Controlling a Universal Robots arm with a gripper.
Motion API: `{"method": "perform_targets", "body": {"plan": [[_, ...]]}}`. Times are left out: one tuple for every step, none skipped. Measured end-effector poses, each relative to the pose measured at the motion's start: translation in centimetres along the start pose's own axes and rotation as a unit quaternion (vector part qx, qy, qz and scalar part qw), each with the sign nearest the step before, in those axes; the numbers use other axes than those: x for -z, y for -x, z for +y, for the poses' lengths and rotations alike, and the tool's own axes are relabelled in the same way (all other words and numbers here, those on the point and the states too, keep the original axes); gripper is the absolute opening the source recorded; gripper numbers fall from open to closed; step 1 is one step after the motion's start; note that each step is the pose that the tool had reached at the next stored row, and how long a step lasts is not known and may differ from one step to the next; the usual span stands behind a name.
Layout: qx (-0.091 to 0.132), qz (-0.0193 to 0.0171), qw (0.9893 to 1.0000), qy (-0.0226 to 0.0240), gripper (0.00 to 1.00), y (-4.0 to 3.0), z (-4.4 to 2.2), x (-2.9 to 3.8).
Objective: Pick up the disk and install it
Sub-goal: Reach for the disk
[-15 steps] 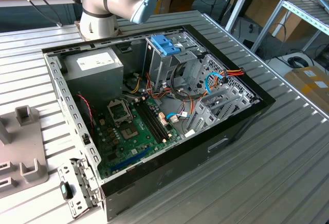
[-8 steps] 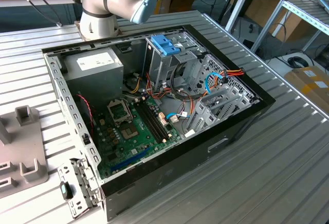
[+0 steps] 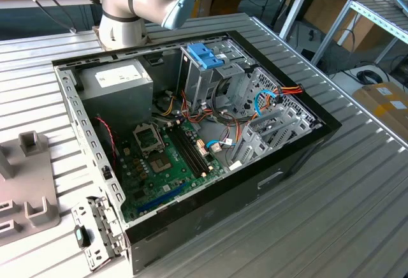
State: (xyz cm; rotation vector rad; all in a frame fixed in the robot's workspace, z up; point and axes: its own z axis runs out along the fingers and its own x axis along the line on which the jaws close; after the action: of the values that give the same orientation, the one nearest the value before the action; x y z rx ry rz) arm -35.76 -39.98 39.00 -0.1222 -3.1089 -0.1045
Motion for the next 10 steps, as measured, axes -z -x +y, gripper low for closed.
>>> {"method": "perform_targets", "body": {"plan": [[0.000, 0.0000, 1.0000, 0.0000, 0.11, -0.02, 0.00, 0.00], [0.000, 0.0000, 1.0000, 0.0000, 0.11, -0.04, 0.00, 0.00], [0.000, 0.0001, 1.0000, 0.0000, 0.11, -0.06, 0.00, 0.00], [0.000, 0.0000, 1.0000, 0.0000, 0.11, -0.08, -0.01, 0.00], [0.000, 0.0000, 1.0000, 0.0000, 0.11, -0.10, -0.01, 0.00], [0.000, 0.0000, 1.0000, 0.0000, 0.11, -0.13, -0.01, 0.00], [0.000, 0.0000, 1.0000, 0.0000, 0.11, -0.15, -0.01, 0.00], [0.000, 0.0001, 1.0000, -0.0001, 0.11, -0.17, -0.01, 0.00], [0.000, 0.0001, 1.0000, 0.0000, 0.11, -0.18, -0.01, 0.00], [0.000, 0.0001, 1.0000, 0.0000, 0.11, -0.27, -0.02, -0.01]]}}
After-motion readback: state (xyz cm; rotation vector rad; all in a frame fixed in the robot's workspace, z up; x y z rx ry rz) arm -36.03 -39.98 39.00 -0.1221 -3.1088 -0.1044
